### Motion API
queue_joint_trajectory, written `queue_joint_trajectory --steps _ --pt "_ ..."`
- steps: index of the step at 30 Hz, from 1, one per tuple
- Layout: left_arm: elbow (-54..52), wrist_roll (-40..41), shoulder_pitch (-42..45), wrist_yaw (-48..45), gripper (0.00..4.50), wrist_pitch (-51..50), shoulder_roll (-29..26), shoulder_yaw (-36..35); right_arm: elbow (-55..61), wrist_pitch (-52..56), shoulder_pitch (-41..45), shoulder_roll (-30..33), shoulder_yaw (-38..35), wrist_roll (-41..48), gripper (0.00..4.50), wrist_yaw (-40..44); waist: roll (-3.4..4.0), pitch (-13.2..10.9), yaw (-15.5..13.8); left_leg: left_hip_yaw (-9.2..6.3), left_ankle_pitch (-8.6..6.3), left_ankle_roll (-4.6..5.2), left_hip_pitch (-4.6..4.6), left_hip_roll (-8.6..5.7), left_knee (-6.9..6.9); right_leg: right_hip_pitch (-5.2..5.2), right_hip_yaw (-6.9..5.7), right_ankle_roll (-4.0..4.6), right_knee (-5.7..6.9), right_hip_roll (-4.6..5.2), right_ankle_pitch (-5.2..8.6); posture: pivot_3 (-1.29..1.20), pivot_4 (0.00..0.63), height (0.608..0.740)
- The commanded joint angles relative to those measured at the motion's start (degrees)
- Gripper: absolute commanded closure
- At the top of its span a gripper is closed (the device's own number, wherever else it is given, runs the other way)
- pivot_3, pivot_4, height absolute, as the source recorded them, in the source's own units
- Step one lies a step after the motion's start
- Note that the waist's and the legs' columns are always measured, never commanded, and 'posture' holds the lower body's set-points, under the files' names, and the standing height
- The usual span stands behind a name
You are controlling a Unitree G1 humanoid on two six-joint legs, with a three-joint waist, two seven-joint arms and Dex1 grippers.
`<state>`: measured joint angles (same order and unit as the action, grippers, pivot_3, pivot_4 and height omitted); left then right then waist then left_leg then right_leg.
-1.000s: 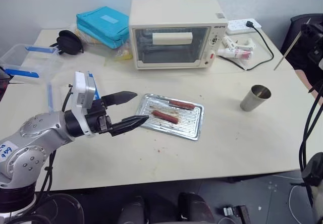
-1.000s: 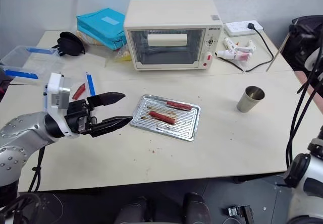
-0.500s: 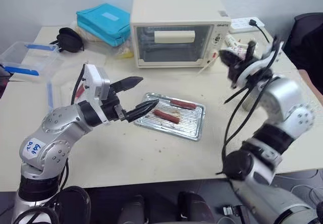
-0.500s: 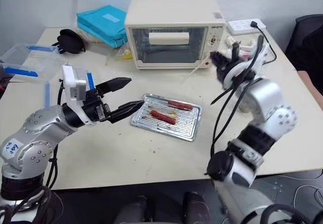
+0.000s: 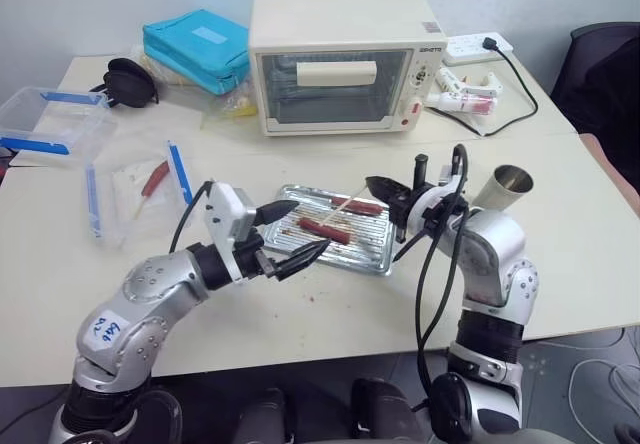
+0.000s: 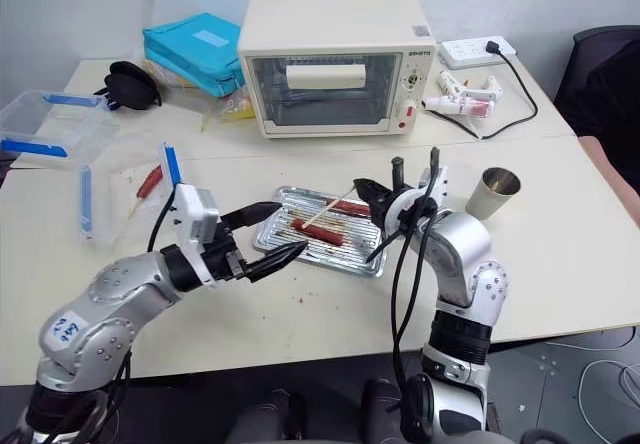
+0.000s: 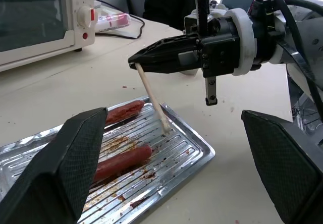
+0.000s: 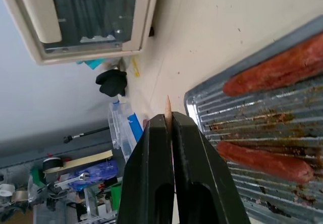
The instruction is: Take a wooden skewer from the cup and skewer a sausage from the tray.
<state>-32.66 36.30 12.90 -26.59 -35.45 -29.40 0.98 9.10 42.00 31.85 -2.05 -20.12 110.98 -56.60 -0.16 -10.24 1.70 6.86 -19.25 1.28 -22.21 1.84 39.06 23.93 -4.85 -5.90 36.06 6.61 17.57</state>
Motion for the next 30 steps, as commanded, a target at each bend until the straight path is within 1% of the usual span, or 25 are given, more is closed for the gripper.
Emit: queue_joint_trajectory --steps 1,5,10,13,15,19,29,30 --pt "1.7 -5.4 1.4 1.2 0.0 3.6 1.9 2.6 4.2 -3.5 -0.4 0.2 2.3 2.0 4.49 0.1 0.0 0.0 -0.1 0.0 0.0 0.0 0.0 0.0 0.0 0.0 0.0 0.0 0.0 0.01 0.0 0.0 0.15 0.74" --pt "2.0 -6.6 2.4 0.7 0.0 3.8 4.0 4.0 5.1 -5.9 -1.4 0.9 4.6 2.0 4.49 1.3 0.0 0.0 0.0 -0.01 -0.02 0.03 -0.01 0.01 0.0 0.0 -0.01 0.0 -0.02 0.03 0.0 0.0 0.15 0.74" --pt "3.7 -7.3 3.7 2.7 0.0 3.4 7.2 3.0 5.4 -7.4 -3.0 2.2 6.8 1.4 4.49 2.8 0.0 0.0 -0.1 -0.01 -0.02 0.04 -0.01 0.03 0.0 0.0 -0.01 0.0 -0.04 0.04 0.0 0.0 0.15 0.74" --pt "3.5 -5.4 4.2 3.6 0.0 2.3 9.4 1.5 5.4 -8.2 -3.6 2.9 7.8 0.9 4.49 3.7 0.0 0.0 -0.1 -0.01 -0.03 0.05 -0.02 0.02 0.0 0.0 -0.01 0.0 -0.04 0.06 0.0 0.0 0.15 0.74" --pt "2.9 -4.1 4.2 3.4 0.0 1.2 9.8 0.3 5.2 -8.6 -3.7 3.2 8.3 0.5 4.49 4.4 0.0 0.0 -0.1 -0.02 -0.03 0.05 -0.03 0.02 0.0 0.0 -0.01 0.0 -0.04 0.06 0.0 0.0 0.15 0.74" --pt "2.9 -2.7 3.6 2.7 0.82 -0.1 9.3 -1.0 4.5 -9.5 -3.6 3.6 9.1 -0.4 4.5 5.9 0.0 0.0 -0.1 -0.02 -0.03 0.05 -0.02 0.05 0.0 0.0 -0.02 0.0 -0.04 0.05 0.0 0.0 0.15 0.74" --pt "4.5 -4.9 3.9 1.5 3.86 -3.2 7.3 1.4 4.9 -11.2 -3.1 3.7 10.0 -0.5 4.5 7.4 0.0 0.0 -0.1 -0.03 -0.03 0.05 -0.02 0.03 0.0 0.0 -0.03 0.0 -0.05 0.05 0.0 0.0 0.15 0.74" --pt "4.5 -5.4 4.0 1.6 3.86 -3.3 7.2 1.7 4.9 -11.3 -3.1 3.8 10.1 -0.5 4.5 7.5 0.0 0.0 -0.1 -0.03 -0.03 0.05 -0.02 0.03 0.0 0.0 -0.03 0.0 -0.05 0.05 0.0 0.0 0.15 0.74"
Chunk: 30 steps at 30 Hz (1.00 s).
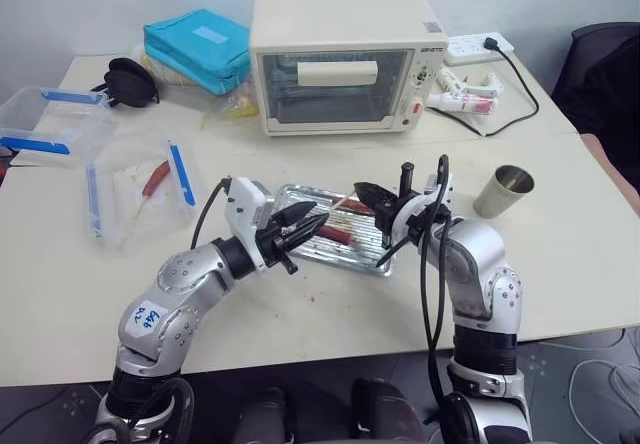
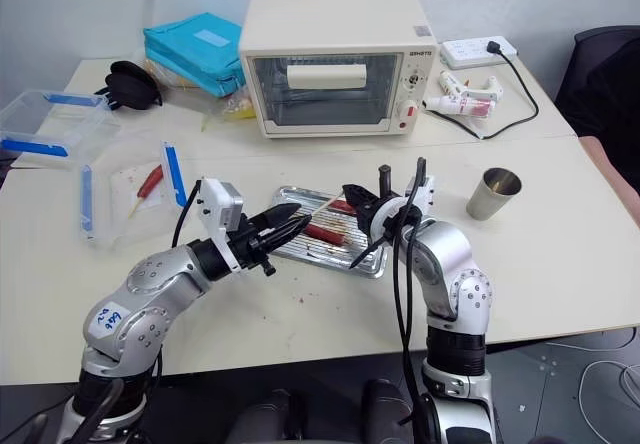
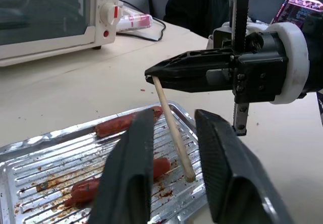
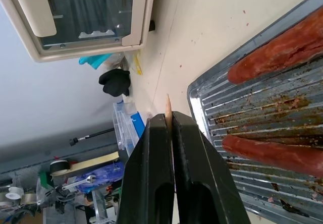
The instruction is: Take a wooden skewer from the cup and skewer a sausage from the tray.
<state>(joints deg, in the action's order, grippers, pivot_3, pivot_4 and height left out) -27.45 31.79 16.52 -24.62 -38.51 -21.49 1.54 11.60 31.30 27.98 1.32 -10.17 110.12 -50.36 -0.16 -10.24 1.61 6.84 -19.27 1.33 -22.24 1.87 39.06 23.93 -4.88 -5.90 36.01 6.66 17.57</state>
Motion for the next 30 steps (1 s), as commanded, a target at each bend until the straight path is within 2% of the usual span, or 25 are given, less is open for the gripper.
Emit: queue_joint_trajectory --steps 1,11,17,30 --pt "-0.6 -1.4 0.5 -0.3 3.86 -0.3 -0.8 1.5 2.4 -0.6 0.7 0.4 0.2 0.5 4.5 1.4 0.0 0.0 0.0 0.0 0.0 0.0 0.0 0.0 0.0 0.0 0.0 0.0 0.0 0.0 0.0 0.0 0.15 0.74" --pt "-0.8 -3.5 0.3 -0.4 3.86 -0.4 -1.0 3.1 2.3 -0.6 1.0 0.8 0.5 1.4 4.5 3.0 0.0 0.0 0.0 0.0 0.0 0.0 0.0 0.0 0.0 0.0 0.0 0.0 0.0 0.02 0.0 0.0 0.15 0.74" --pt "-2.3 -0.7 0.9 -0.8 3.86 0.7 0.7 0.8 2.1 -0.1 0.6 1.4 0.4 1.7 4.5 4.0 0.0 0.0 0.0 -0.01 0.0 0.0 0.0 0.01 0.0 0.0 0.0 0.0 0.0 0.03 0.0 0.0 0.15 0.74" --pt "-2.9 -1.2 0.6 -1.1 3.86 1.0 0.9 -0.2 0.3 -0.5 0.3 2.1 0.3 1.1 4.5 5.5 0.0 0.0 0.0 -0.01 0.0 0.01 -0.01 0.01 0.0 0.0 0.0 0.0 -0.01 0.03 0.0 0.0 0.15 0.74"
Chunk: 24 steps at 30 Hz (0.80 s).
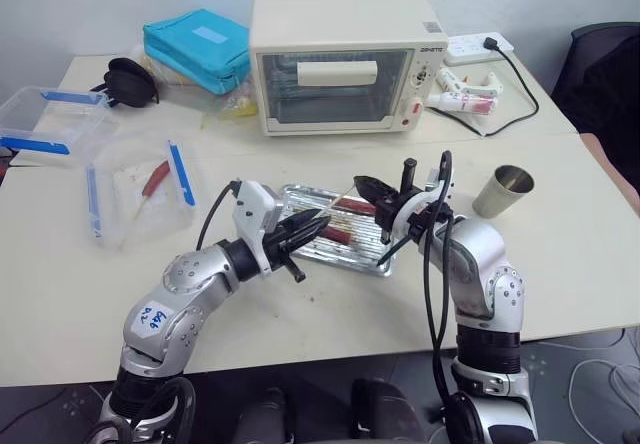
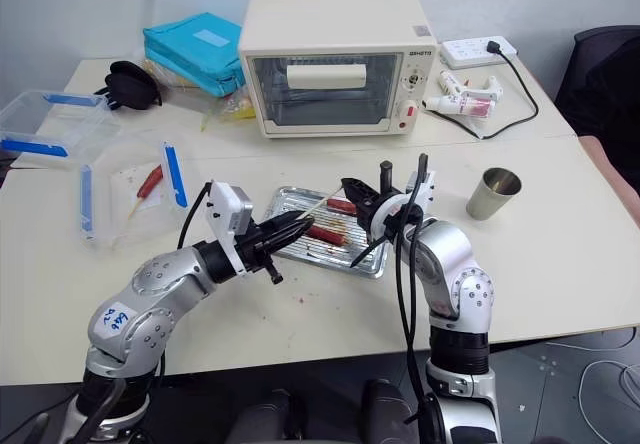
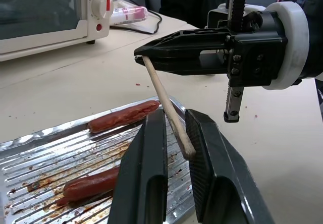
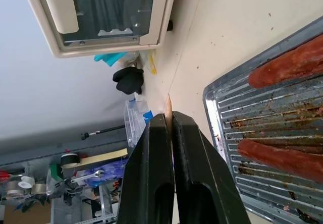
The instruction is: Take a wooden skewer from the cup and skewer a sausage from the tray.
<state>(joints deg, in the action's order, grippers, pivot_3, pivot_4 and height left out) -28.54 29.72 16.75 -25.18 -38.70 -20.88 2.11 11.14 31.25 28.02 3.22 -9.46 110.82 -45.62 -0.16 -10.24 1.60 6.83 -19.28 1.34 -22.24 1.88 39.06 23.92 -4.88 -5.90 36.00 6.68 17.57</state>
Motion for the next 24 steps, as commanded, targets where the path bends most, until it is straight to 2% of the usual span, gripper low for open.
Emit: queue_joint_trajectory --steps 1,4,16,19,21,22,24 --pt "-1.6 0.8 0.5 -0.4 4.04 1.2 0.4 -0.8 0.7 -0.5 0.3 0.2 -0.4 0.4 4.5 0.7 0.0 0.0 0.0 0.0 0.0 0.0 0.0 0.0 0.0 0.0 0.0 0.0 0.0 0.0 0.0 0.0 0.15 0.74" --pt "-0.9 0.2 1.0 0.2 4.46 1.5 1.0 -0.7 0.6 -0.7 0.4 0.0 -0.3 0.3 4.5 0.8 0.0 0.0 0.0 0.0 0.0 0.0 0.0 0.0 0.0 0.0 0.0 0.0 0.0 0.0 0.0 0.0 0.15 0.74" --pt "0.2 -0.7 1.5 -0.2 4.46 2.3 1.0 -1.6 0.9 0.5 0.0 1.0 0.2 0.0 4.5 1.7 0.0 0.0 0.0 0.0 0.0 0.0 -0.01 0.0 0.0 0.0 -0.01 0.0 -0.01 0.0 0.0 0.0 0.15 0.74" --pt "0.4 -1.2 0.5 -0.6 4.5 3.0 0.0 -2.1 0.9 3.2 0.1 3.6 1.1 0.0 3.81 2.6 0.0 0.0 0.0 0.0 0.0 0.01 -0.01 -0.01 0.0 0.0 -0.02 0.0 -0.01 0.0 0.0 0.0 0.15 0.74" --pt "0.4 -1.2 0.1 -0.8 4.5 3.3 -0.3 -2.4 1.1 3.6 0.1 4.3 1.2 0.4 3.19 2.8 0.0 0.0 0.0 0.0 0.0 0.01 -0.01 0.0 0.0 0.0 -0.02 0.0 -0.01 0.0 0.0 0.0 0.15 0.74" --pt "0.3 -1.1 -0.1 -0.9 4.5 3.5 -0.8 -3.1 1.1 5.4 0.2 6.7 1.2 -0.6 2.92 4.5 0.0 0.0 0.0 -0.01 0.0 0.01 -0.01 0.0 0.0 0.0 -0.02 0.0 -0.01 0.0 0.0 0.0 0.15 0.74" --pt "0.2 -1.0 -0.3 -1.0 4.5 3.8 -1.5 -4.1 1.0 8.0 0.3 10.3 1.2 -2.3 2.92 7.1 0.0 0.0 0.0 0.0 0.0 0.0 -0.01 0.0 0.0 0.0 -0.02 0.0 -0.01 0.0 0.0 0.0 0.15 0.74"
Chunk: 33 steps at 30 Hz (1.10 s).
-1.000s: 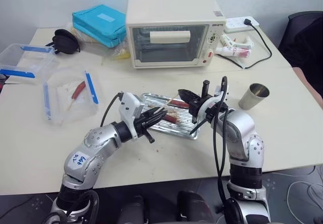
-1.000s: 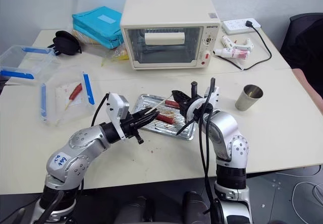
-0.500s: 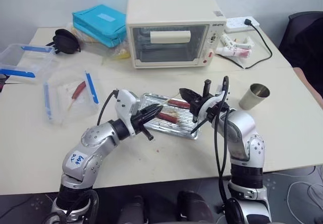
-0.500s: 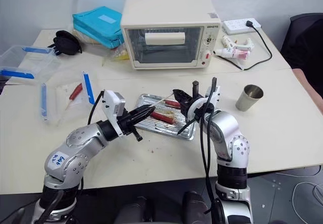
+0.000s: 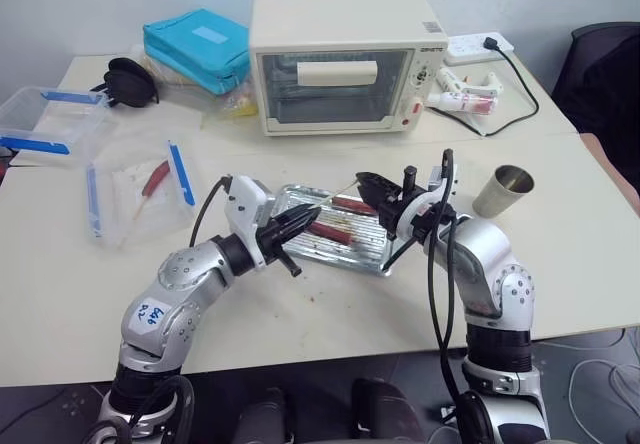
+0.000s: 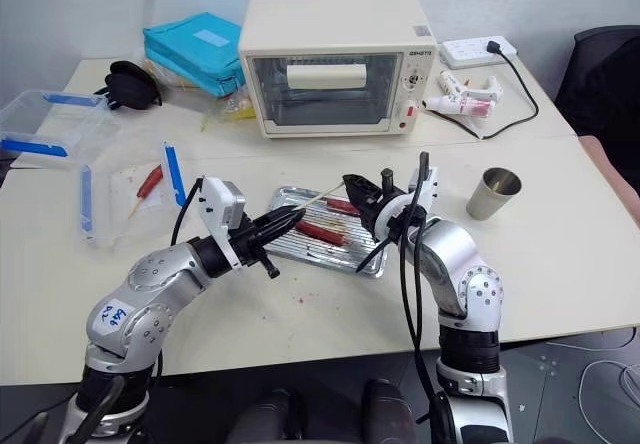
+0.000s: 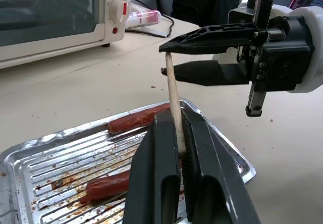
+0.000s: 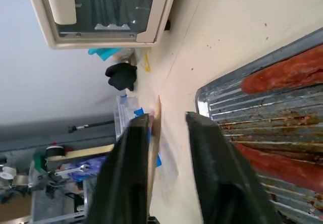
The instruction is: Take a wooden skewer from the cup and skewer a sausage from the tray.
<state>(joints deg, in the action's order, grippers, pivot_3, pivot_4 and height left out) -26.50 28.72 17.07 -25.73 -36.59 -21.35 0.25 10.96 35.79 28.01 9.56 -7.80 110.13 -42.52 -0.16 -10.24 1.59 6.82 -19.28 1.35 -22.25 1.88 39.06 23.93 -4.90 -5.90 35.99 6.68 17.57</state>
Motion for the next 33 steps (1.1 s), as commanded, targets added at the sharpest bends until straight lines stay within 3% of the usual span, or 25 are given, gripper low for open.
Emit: queue_joint_trajectory --steps 1,3,7,9,12,15,16,20,25,33 --pt "-1.9 0.2 -0.7 -0.5 4.5 1.7 -1.6 -3.2 0.9 4.4 0.4 5.6 -0.7 -1.7 2.92 4.9 0.0 0.0 -0.1 0.0 0.0 0.0 -0.01 0.0 0.0 0.0 0.0 0.0 0.0 0.0 0.0 0.0 0.15 0.74" --pt "-2.1 0.4 -1.2 -1.1 4.5 1.9 -3.1 -4.9 0.1 7.0 0.8 9.6 -0.8 -3.0 2.92 8.4 0.0 0.0 -0.1 0.0 -0.01 0.02 -0.01 -0.01 0.01 0.0 -0.01 0.0 -0.02 0.02 0.0 0.0 0.15 0.74" --pt "-4.1 2.1 -4.5 -3.8 4.5 1.3 -8.6 -10.3 4.0 16.1 1.7 25.6 3.4 -19.9 2.92 28.6 -0.01 0.0 -0.1 0.01 -0.03 0.04 -0.01 0.0 0.0 -0.01 -0.02 0.0 -0.06 0.02 0.0 0.0 0.15 0.74" --pt "-4.9 3.0 -5.8 -5.0 4.5 0.9 -10.6 -12.2 6.0 16.9 1.4 29.5 5.4 -26.5 2.92 36.1 -0.01 0.0 -0.2 0.01 -0.04 0.06 -0.02 0.01 0.0 0.0 -0.03 0.0 -0.08 0.02 0.0 0.0 0.15 0.74" --pt "-7.5 6.1 -8.8 -6.7 4.5 -1.3 -14.7 -17.8 10.6 13.5 0.1 35.2 13.0 -42.0 2.33 50.4 -0.03 0.0 0.0 0.01 -0.05 0.05 -0.01 0.09 -0.02 0.0 -0.03 0.0 -0.12 0.04 0.0 0.0 0.15 0.74" --pt "-10.0 8.8 -11.5 -8.3 4.5 -3.1 -18.0 -21.8 11.9 6.2 -0.1 37.8 20.7 -57.8 1.37 60.5 -0.06 0.0 -0.1 0.02 -0.06 0.03 0.02 0.1 -0.01 -0.01 -0.05 0.0 -0.12 0.06 0.0 0.0 0.15 0.74" --pt "-10.9 9.7 -12.7 -9.2 4.5 -3.7 -19.3 -23.3 11.6 3.1 0.1 37.9 23.4 -63.0 1.08 63.8 -0.06 0.0 -0.1 0.02 -0.06 0.03 0.01 0.08 0.01 0.0 -0.06 0.0 -0.11 0.05 0.0 0.0 0.15 0.74" --pt "-13.3 13.5 -16.7 -12.0 4.5 -5.2 -23.1 -28.4 6.1 -3.1 2.6 33.0 29.3 -75.3 1.08 69.0 -0.11 0.0 -0.1 0.01 -0.06 0.02 0.04 0.01 0.02 -0.02 -0.1 0.0 -0.11 0.06 0.0 0.0 0.15 0.74" --pt "-14.9 16.3 -18.3 -11.8 4.5 -6.5 -25.2 -31.4 -1.7 -4.9 5.8 25.1 30.2 -83.3 1.08 70.9 -0.12 0.0 -0.2 -0.01 -0.04 -0.01 0.05 -0.02 0.05 -0.03 -0.13 0.01 -0.09 0.1 0.0 0.0 0.15 0.74" --pt "-15.7 17.9 -19.0 -10.2 4.5 -7.2 -26.2 -32.9 -9.9 -6.8 7.5 18.3 30.4 -92.1 1.08 75.1 -0.12 0.0 0.0 -0.03 -0.06 -0.03 0.06 -0.02 0.03 -0.05 -0.15 0.01 -0.06 0.09 0.0 0.0 0.15 0.74"
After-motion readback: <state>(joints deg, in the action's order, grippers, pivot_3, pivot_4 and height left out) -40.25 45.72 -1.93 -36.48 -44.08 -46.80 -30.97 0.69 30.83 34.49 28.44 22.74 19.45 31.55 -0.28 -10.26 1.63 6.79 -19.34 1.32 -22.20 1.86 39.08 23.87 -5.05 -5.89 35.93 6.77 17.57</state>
